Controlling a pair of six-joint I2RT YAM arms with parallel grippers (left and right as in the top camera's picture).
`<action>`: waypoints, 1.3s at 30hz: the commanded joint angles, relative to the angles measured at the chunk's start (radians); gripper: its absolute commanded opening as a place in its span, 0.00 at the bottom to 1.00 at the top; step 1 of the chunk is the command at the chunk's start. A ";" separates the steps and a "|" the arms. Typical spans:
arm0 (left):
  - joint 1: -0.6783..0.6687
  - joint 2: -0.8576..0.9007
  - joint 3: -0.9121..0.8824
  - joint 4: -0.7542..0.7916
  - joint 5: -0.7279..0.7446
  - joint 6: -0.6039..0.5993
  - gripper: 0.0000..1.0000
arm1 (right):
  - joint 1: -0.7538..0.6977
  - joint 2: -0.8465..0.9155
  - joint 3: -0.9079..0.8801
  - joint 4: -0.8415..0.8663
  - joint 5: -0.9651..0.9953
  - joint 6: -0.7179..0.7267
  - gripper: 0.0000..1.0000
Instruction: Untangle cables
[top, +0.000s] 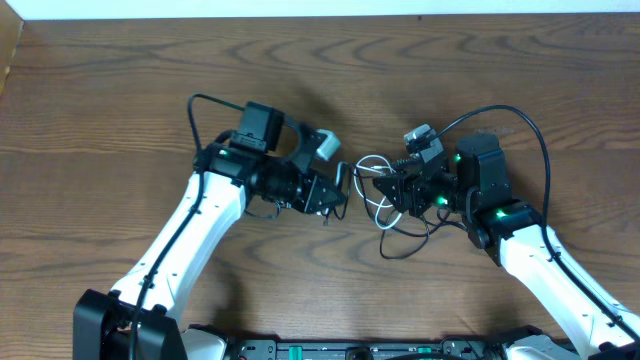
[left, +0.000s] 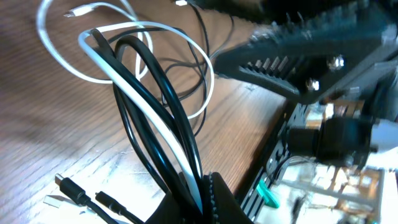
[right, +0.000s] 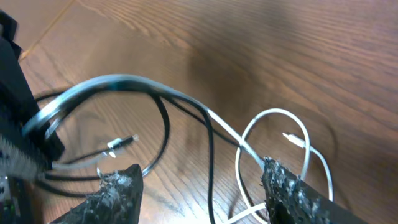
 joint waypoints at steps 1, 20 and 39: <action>-0.026 0.004 0.010 -0.006 -0.002 0.135 0.08 | 0.000 0.001 0.007 0.002 -0.076 -0.071 0.59; -0.054 0.003 0.010 -0.017 0.188 0.219 0.07 | 0.005 0.001 0.007 -0.005 -0.257 -0.294 0.58; -0.054 0.003 0.010 -0.041 0.152 0.218 0.26 | 0.005 0.001 0.007 -0.030 -0.148 -0.264 0.01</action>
